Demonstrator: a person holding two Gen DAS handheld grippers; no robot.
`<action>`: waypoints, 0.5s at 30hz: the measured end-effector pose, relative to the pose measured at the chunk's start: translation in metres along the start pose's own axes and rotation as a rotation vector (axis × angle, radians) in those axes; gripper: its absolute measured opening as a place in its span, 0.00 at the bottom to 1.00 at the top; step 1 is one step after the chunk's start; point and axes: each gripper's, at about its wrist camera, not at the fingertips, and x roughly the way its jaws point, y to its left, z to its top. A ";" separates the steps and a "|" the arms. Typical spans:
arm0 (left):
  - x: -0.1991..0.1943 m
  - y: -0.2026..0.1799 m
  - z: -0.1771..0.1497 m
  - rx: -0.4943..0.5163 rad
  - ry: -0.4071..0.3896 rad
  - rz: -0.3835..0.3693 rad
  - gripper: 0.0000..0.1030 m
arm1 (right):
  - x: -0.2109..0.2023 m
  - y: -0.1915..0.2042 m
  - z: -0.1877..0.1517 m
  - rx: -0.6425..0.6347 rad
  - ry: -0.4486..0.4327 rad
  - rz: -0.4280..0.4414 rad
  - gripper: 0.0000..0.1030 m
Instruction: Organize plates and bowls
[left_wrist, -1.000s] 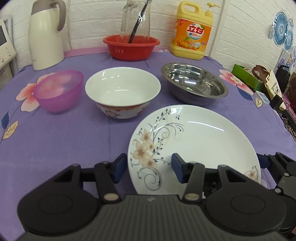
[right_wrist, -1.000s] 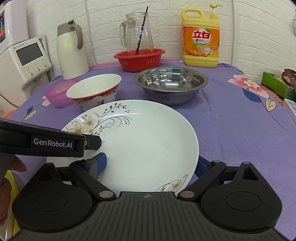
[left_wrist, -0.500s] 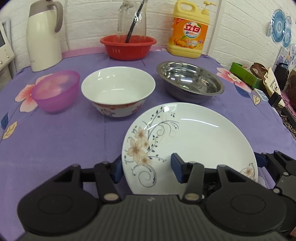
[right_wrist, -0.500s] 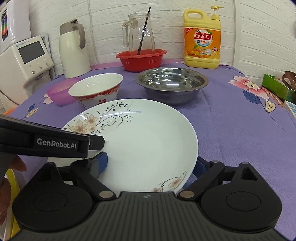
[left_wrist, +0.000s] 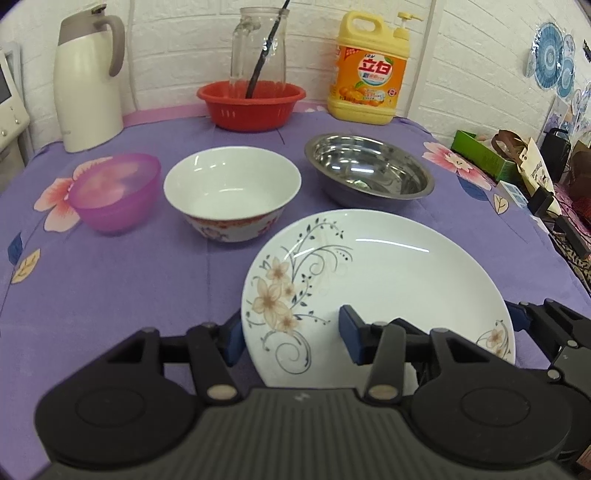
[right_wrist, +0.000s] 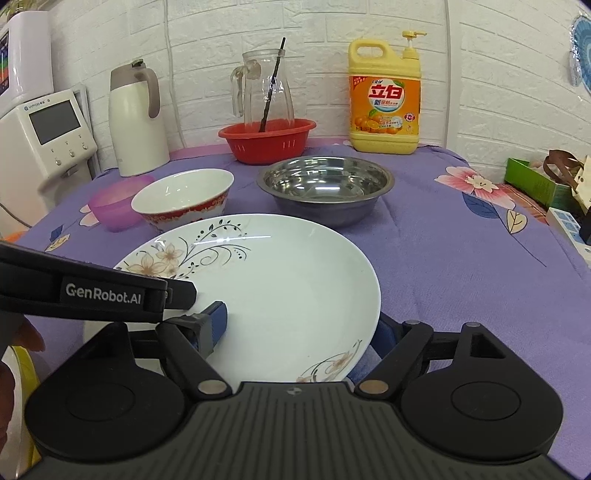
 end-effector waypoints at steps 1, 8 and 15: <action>-0.003 0.001 0.000 -0.001 -0.003 -0.001 0.47 | -0.002 0.001 0.000 -0.003 -0.004 0.000 1.00; -0.038 0.007 -0.012 -0.013 -0.049 0.010 0.46 | -0.027 0.020 -0.002 -0.022 -0.046 0.012 1.00; -0.101 0.032 -0.043 -0.043 -0.108 0.059 0.46 | -0.069 0.063 -0.015 -0.056 -0.085 0.075 1.00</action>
